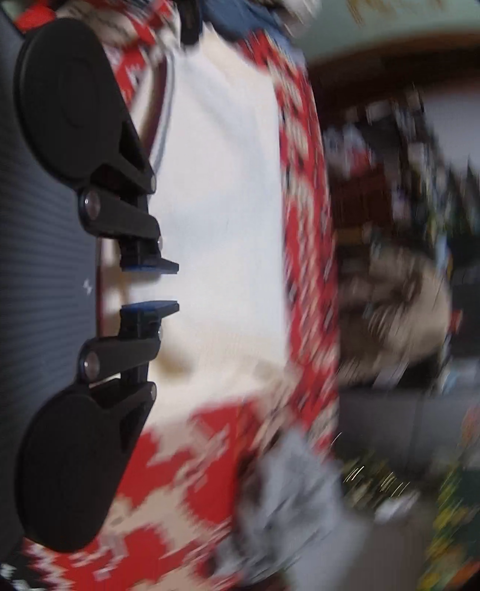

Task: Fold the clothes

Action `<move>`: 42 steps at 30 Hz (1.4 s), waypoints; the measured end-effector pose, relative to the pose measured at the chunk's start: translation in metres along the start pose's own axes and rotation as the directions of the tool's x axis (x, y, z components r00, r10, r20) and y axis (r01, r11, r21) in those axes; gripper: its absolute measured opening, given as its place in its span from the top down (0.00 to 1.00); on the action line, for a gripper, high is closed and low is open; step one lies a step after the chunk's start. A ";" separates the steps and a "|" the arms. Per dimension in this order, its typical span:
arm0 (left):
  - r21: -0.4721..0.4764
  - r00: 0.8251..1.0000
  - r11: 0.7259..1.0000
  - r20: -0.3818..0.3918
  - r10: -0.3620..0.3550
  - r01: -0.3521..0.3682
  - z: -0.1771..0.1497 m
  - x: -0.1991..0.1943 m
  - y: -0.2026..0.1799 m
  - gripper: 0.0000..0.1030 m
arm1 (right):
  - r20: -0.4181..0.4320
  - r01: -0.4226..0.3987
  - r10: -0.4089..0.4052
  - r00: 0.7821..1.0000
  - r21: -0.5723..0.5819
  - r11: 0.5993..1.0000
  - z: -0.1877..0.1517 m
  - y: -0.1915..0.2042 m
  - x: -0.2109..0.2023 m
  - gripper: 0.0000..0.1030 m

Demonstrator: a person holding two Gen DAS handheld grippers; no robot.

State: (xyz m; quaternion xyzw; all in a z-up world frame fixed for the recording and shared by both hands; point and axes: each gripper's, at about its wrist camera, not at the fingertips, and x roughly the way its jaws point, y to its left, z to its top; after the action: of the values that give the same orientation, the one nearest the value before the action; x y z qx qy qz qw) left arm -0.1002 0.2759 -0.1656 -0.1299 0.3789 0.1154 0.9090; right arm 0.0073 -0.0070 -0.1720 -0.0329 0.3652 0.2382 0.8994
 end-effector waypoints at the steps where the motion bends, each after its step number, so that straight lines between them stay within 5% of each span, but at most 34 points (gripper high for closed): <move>1: -0.032 1.000 0.999 -0.015 0.004 -0.005 -0.001 0.003 0.006 0.78 | -0.004 -0.006 0.006 1.000 0.049 0.999 0.000 -0.008 0.000 0.87; 7: -0.300 0.997 0.952 -0.028 -0.074 0.063 -0.003 0.005 0.044 0.95 | -0.022 0.059 -0.056 0.998 0.192 0.980 -0.004 -0.038 -0.004 0.91; 10: -0.359 0.996 0.931 -0.036 -0.077 0.059 -0.004 0.001 0.051 0.97 | -0.022 0.035 -0.031 0.999 0.280 0.959 -0.008 -0.052 -0.006 0.91; 14: -0.355 1.000 0.935 -0.010 -0.011 0.006 0.000 -0.017 0.049 0.94 | 0.020 0.070 -0.078 0.997 0.263 0.962 -0.002 -0.051 -0.013 0.88; 21: -0.270 0.987 0.953 0.119 -0.105 0.134 0.018 -0.019 0.031 0.94 | 0.110 0.022 -0.037 0.993 0.132 0.991 0.012 -0.030 -0.019 0.88; 26: -0.237 0.993 0.965 0.068 -0.099 0.113 0.010 0.010 0.018 0.94 | 0.068 0.057 -0.057 0.996 -0.002 0.998 0.012 -0.008 0.004 0.88; 32: -0.378 0.997 0.923 0.036 -0.064 0.073 0.003 0.013 0.047 0.95 | 0.050 0.187 -0.187 0.981 0.005 0.982 0.006 -0.021 0.002 0.87; 37: -0.327 0.997 0.944 0.069 -0.028 0.049 0.009 -0.003 0.041 0.95 | 0.094 0.105 -0.121 0.988 0.161 0.981 0.010 -0.048 -0.018 0.84; 42: -0.280 0.994 0.957 0.093 -0.049 0.074 0.014 0.000 0.033 0.94 | 0.133 0.036 -0.043 0.990 0.058 0.998 0.016 -0.024 -0.014 0.84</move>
State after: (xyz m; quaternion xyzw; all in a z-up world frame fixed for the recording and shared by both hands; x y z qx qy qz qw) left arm -0.1010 0.3111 -0.1602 -0.2654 0.3153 0.1456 0.8994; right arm 0.0197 -0.0298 -0.1536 0.0008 0.3096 0.2116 0.9270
